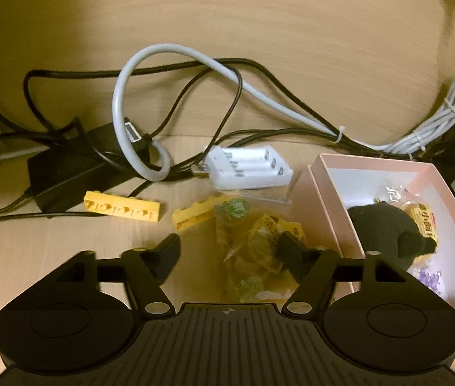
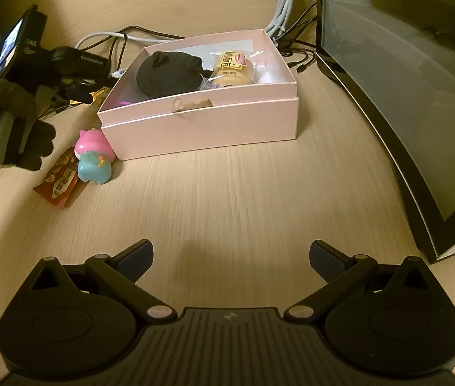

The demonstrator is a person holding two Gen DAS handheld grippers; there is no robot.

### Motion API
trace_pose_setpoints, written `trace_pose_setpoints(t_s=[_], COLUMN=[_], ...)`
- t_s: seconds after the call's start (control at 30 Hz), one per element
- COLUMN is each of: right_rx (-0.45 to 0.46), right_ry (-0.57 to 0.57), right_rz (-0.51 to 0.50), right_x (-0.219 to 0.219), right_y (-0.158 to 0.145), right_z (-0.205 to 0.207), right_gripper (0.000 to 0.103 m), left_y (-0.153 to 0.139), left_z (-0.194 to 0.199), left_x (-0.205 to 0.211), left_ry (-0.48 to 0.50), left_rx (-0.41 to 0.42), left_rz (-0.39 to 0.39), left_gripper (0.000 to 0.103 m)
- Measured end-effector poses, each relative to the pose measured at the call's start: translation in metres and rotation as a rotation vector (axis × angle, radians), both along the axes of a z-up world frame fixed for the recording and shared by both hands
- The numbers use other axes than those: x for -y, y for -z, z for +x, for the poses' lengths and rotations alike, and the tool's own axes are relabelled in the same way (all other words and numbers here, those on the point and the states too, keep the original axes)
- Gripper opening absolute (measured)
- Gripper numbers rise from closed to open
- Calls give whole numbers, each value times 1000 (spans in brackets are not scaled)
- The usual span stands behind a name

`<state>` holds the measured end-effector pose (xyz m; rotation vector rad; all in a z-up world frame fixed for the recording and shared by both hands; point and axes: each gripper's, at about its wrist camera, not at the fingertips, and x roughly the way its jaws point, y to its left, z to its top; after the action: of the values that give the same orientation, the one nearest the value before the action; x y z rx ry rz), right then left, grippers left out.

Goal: Organize objects
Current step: 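Close the left tool on the clear snack bag, then lift the snack bag with the left tool while the right tool grasps the pink-and-teal toy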

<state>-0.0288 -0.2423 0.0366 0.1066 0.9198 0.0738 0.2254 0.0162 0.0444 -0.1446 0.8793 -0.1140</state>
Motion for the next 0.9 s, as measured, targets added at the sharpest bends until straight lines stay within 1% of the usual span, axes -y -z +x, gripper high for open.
trace_pose_setpoints(t_s=[0.07, 0.1, 0.17, 0.23, 0.3, 0.33, 0.37, 0.4, 0.5, 0.6, 0.63, 0.73, 0.9], right_rx=[-1, -1, -1, 0, -2, -5, -6, -7, -5, 4, 8, 16, 24], right_ry=[1, 1, 0, 1, 5, 7, 8, 11, 11, -4, -12, -45, -105], right_rz=[-1, -1, -4, -6, -6, -6, -7, -7, -6, -5, -4, -2, 1], right_x=[0, 0, 0, 0, 0, 1, 1, 1, 2, -2, -5, -14, -33], right_y=[0, 0, 0, -1, 0, 0, 0, 1, 0, -2, -3, -4, -4], right_z=[0, -1, -1, -1, -1, -1, -1, -1, 0, 3, 4, 8, 13], right_gripper=[103, 103, 103, 103, 103, 103, 103, 103, 103, 103, 103, 103, 103], left_y=[2, 4, 9, 10, 10, 10, 8, 7, 0, -5, -6, -13, -28], left_z=[6, 9, 15, 15, 14, 12, 9, 6, -1, -15, -21, -47, -109], left_x=[-3, -4, -5, -3, 1, 4, 6, 7, 12, 9, 6, -10, -39], left_ry=[-10, -18, -19, -9, 18, 40, 70, 94, 55, 76, 81, 73, 24], left_rx=[-32, -49, -83, -87, -84, -72, -60, -55, -89, -83, -75, -45, 8], left_rz=[-31, -42, -57, -48, -34, -31, -46, -69, -24, -12, -23, -97, -189], left_gripper=[87, 90, 98, 98, 94, 83, 60, 57, 56, 55, 55, 54, 54])
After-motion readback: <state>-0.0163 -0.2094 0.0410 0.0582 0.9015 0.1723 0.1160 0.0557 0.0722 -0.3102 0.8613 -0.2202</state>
